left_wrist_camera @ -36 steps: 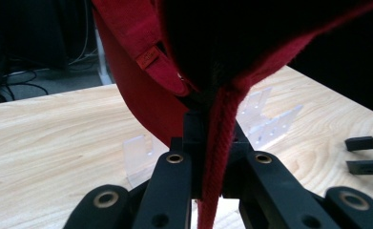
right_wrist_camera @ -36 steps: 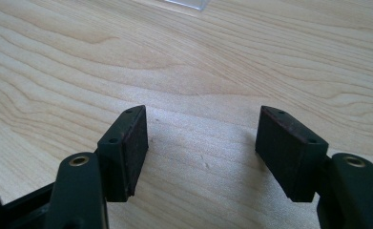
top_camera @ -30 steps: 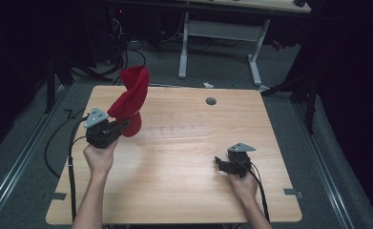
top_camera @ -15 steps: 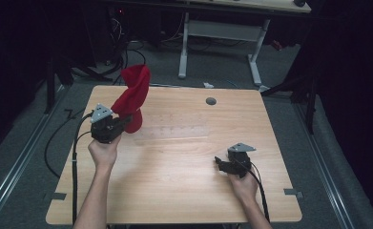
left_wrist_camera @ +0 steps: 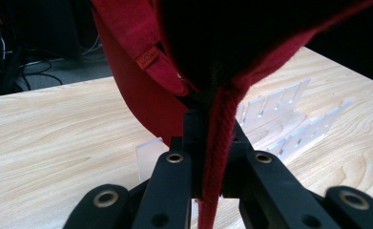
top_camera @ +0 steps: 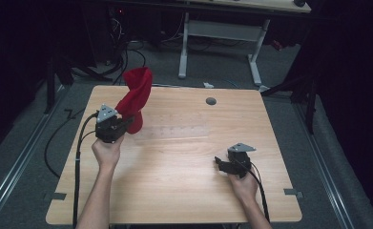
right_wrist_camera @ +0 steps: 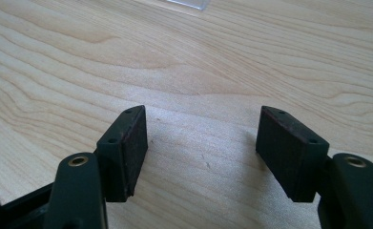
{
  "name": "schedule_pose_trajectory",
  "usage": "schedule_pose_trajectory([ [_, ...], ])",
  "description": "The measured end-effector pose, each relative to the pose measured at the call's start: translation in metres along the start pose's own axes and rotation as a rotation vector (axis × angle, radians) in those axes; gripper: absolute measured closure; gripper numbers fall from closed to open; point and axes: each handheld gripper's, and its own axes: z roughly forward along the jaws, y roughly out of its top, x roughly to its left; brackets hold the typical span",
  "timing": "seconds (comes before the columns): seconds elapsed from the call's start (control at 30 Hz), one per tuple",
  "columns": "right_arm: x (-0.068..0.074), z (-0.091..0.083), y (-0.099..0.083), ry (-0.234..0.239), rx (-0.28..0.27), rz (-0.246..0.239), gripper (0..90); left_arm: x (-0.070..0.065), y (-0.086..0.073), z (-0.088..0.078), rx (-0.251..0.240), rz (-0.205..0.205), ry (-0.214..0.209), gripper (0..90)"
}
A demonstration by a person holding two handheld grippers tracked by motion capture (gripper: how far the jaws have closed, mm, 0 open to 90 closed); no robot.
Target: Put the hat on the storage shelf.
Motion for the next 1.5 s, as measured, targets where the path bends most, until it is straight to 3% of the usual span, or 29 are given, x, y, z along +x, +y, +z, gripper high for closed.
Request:
schedule_pose_trajectory([
  [0.33, 0.000, 0.000, 0.000, 0.000, -0.001, -0.001, 35.3, 0.003, -0.002, 0.000, -0.013, -0.034, 0.003, 84.6],
  [0.63, 0.000, 0.000, 0.000, 0.000, -0.001, -0.002, 35.2, 0.009, -0.017, 0.005, 0.017, -0.042, 0.029, 84.6],
  [1.27, 0.000, 0.000, 0.000, 0.000, -0.001, -0.002, 35.3, 0.016, -0.024, -0.005, 0.026, -0.073, 0.038, 82.9],
  [1.5, 0.000, 0.000, 0.000, 0.000, -0.002, -0.006, 35.3, 0.015, -0.024, -0.010, 0.029, -0.066, 0.038, 75.2],
])
